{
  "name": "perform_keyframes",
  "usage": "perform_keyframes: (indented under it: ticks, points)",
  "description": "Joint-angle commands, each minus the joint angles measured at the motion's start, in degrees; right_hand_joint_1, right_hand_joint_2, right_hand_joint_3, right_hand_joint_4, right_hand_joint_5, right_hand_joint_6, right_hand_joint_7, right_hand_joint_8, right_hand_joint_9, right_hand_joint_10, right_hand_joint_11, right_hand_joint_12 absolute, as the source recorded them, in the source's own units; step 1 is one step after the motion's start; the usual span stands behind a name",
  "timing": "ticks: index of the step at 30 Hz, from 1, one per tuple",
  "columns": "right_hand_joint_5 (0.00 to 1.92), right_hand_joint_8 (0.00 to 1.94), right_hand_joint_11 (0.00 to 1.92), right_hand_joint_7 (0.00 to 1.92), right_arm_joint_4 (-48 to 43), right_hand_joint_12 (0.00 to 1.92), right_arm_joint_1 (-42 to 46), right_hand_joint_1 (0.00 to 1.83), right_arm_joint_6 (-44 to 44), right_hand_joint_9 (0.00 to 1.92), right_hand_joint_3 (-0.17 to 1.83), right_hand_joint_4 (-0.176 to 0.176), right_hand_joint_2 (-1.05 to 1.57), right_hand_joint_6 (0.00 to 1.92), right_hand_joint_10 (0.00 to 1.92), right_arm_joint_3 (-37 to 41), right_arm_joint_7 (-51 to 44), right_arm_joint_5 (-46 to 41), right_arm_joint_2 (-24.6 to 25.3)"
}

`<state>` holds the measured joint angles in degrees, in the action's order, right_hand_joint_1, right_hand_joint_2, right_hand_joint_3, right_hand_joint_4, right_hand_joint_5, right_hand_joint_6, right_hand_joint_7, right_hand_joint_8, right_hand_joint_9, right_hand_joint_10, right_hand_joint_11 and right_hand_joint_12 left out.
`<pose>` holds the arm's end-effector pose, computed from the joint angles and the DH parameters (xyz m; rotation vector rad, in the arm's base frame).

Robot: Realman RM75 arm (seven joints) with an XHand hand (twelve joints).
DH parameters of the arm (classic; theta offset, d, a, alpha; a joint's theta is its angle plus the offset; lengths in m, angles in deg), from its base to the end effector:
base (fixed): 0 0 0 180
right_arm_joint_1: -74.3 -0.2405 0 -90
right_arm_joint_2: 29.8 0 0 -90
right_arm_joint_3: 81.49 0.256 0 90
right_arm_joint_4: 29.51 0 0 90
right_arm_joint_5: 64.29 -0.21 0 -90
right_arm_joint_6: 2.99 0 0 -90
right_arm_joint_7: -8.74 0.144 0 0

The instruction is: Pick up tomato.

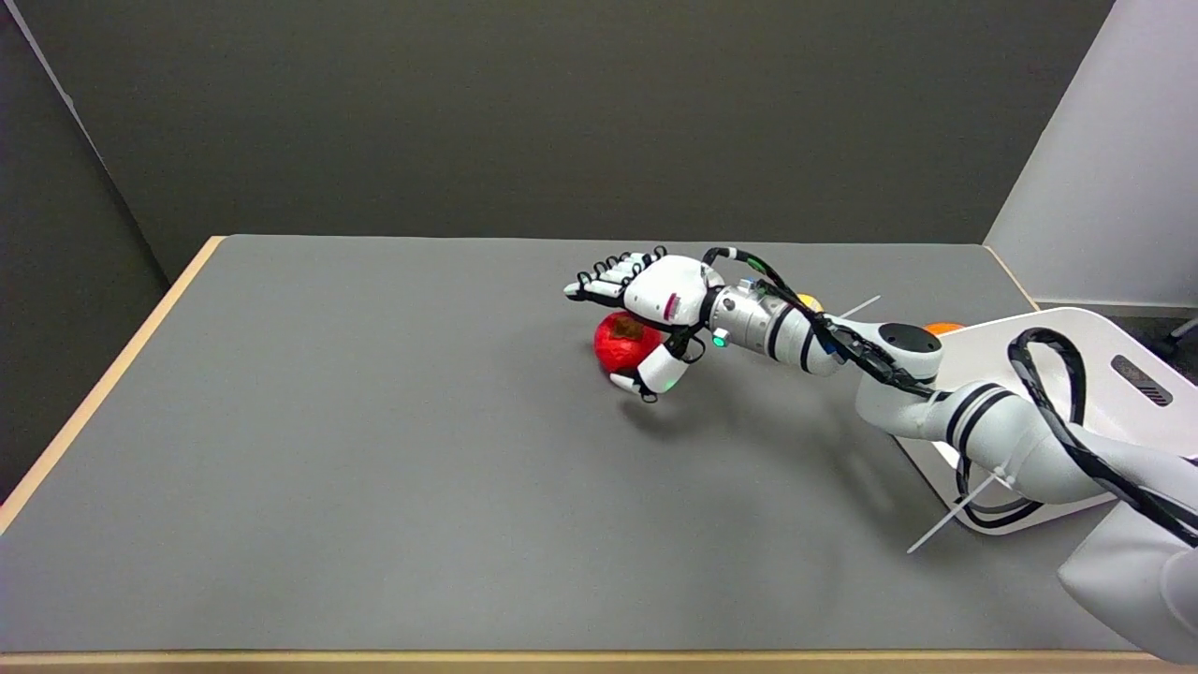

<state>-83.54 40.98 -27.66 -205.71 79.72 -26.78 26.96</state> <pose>-0.2573 -0.4452 0.3012 2.0668 0.0047 -0.2530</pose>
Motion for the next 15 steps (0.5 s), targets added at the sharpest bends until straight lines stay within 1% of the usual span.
perform_keyframes:
  ticks: [1, 4, 7, 10, 11, 12, 13, 15]
  points:
    - [0.09, 0.3, 0.22, 0.2, 2.2, 1.27, -0.8, 0.62, 0.0, 0.21, 1.0, 0.077, 0.58, 0.3, 0.63, -0.8, 0.0, 0.2, 0.6]
    - [0.11, 0.31, 0.24, 0.21, 2.1, 1.27, -0.7, 0.63, -0.3, 0.22, 1.03, 0.077, 0.6, 0.31, 0.64, -0.7, 0.0, 0.3, 0.5]
    - [0.11, 0.33, 0.26, 0.23, 1.8, 1.32, -0.5, 0.71, -0.3, 0.25, 1.03, 0.083, 0.6, 0.37, 0.67, -0.6, 0.0, 0.3, 0.4]
    - [0.12, 0.34, 0.28, 0.25, 1.6, 1.35, -0.4, 0.75, -0.4, 0.27, 1.03, 0.088, 0.6, 0.4, 0.68, -0.4, 0.0, 0.3, 0.1]
    - [0.13, 0.34, 0.29, 0.25, -3.0, 1.36, -0.2, 0.76, -1.5, 0.27, 1.04, 0.09, 0.61, 0.41, 0.68, -3.1, 3.0, -0.3, 1.0]
    - [0.13, 0.34, 0.29, 0.25, -4.8, 1.36, -0.1, 0.76, -1.9, 0.27, 1.04, 0.09, 0.61, 0.41, 0.68, -4.2, 4.2, -0.5, 1.3]
    - [0.13, 0.35, 0.29, 0.26, 1.5, 1.37, -0.3, 0.76, -0.5, 0.27, 1.04, 0.091, 0.61, 0.41, 0.69, -0.4, 0.0, 0.3, 0.0]
    - [0.14, 0.35, 0.29, 0.26, 1.2, 1.37, -0.2, 0.77, -0.5, 0.28, 1.04, 0.094, 0.61, 0.42, 0.69, -0.4, 0.0, 0.3, -0.1]
